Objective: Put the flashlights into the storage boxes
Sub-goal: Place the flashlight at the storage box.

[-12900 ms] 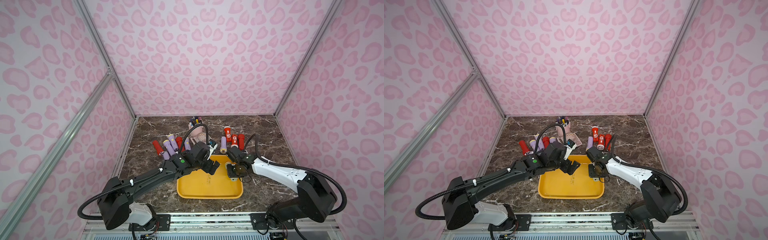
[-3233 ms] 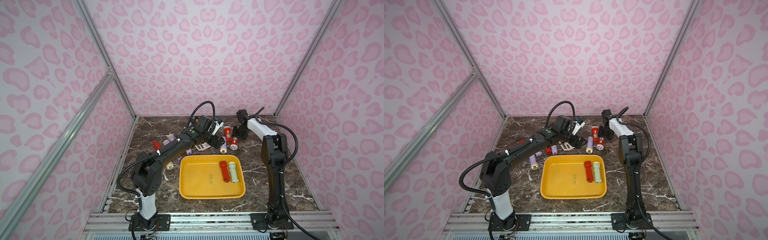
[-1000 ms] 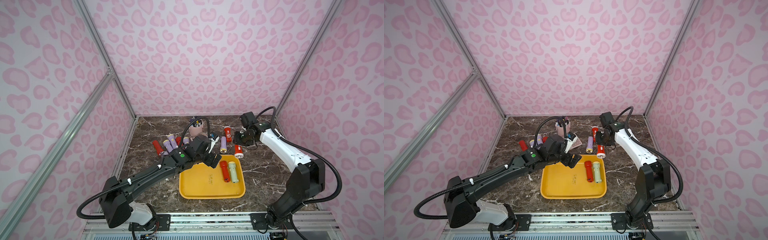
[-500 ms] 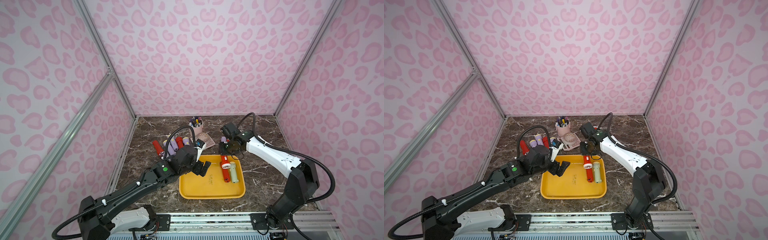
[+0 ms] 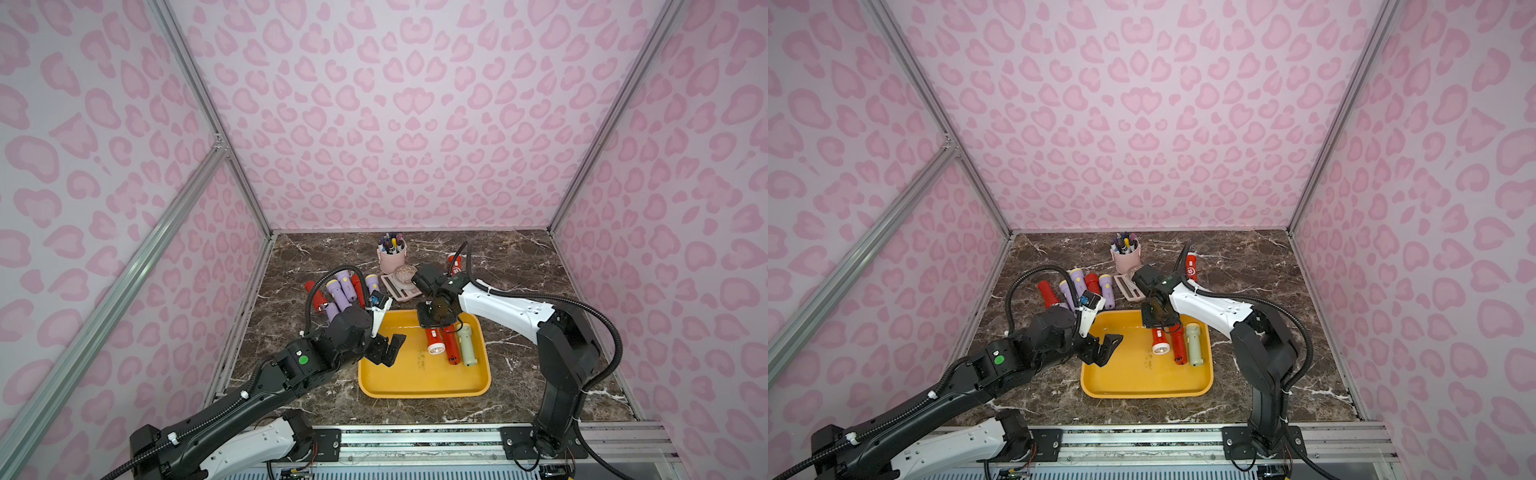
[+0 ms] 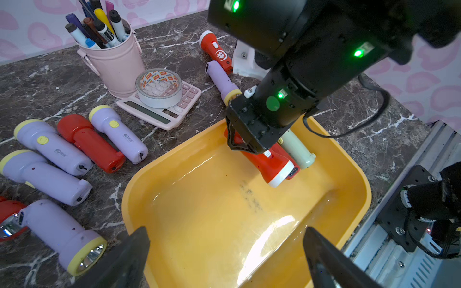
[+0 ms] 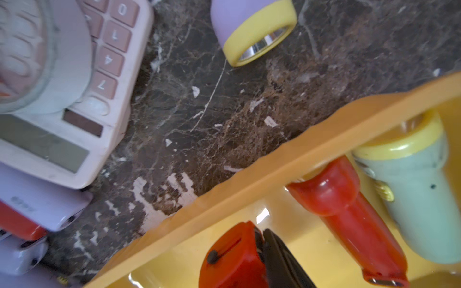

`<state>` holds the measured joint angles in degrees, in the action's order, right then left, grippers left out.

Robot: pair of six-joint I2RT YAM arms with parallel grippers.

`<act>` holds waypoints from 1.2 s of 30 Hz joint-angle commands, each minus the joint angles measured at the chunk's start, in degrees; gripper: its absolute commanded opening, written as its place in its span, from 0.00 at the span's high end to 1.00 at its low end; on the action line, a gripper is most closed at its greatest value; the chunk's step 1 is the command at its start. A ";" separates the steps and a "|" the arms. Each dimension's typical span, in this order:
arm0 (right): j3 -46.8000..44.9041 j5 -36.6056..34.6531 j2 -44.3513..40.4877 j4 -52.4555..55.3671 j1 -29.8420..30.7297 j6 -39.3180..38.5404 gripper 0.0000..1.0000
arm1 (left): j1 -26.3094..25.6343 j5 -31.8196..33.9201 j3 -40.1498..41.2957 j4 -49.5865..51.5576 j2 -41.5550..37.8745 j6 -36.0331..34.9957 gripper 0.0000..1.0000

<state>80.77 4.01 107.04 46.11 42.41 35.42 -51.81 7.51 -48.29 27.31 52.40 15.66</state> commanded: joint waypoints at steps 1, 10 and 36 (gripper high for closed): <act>-0.77 -2.82 2.21 -0.51 -0.04 0.35 0.67 | 0.04 0.82 0.66 0.10 -0.64 0.60 0.02; -3.06 -3.24 4.27 -2.04 -2.29 -0.44 0.66 | 0.04 0.73 0.35 0.11 -0.56 0.16 0.02; 6.66 -6.97 -3.14 8.41 -0.67 0.38 0.47 | 0.07 -0.21 -0.80 -1.93 2.13 -2.65 0.02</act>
<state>84.73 -0.62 105.27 50.70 41.60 35.57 -51.81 7.44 -48.05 27.14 54.04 14.35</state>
